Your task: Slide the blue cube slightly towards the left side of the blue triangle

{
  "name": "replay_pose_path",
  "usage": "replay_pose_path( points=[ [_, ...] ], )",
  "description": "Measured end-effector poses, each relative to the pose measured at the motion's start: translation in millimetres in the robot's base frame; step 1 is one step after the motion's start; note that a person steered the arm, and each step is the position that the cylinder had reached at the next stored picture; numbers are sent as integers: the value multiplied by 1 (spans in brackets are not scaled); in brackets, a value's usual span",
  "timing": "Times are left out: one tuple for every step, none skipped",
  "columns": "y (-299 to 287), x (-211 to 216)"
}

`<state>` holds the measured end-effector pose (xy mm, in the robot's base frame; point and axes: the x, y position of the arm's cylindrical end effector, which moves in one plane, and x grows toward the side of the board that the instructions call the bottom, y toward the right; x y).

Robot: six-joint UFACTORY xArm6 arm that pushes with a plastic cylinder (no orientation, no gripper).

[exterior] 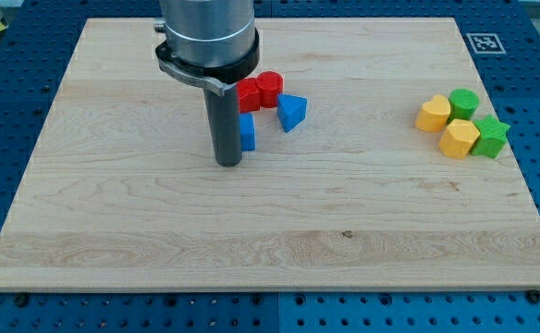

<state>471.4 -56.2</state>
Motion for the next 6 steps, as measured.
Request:
replay_pose_path(
  points=[
    [0,0],
    [16,-2],
    [20,-2],
    [5,2],
    [-44,9],
    [-57,-11]
  ],
)
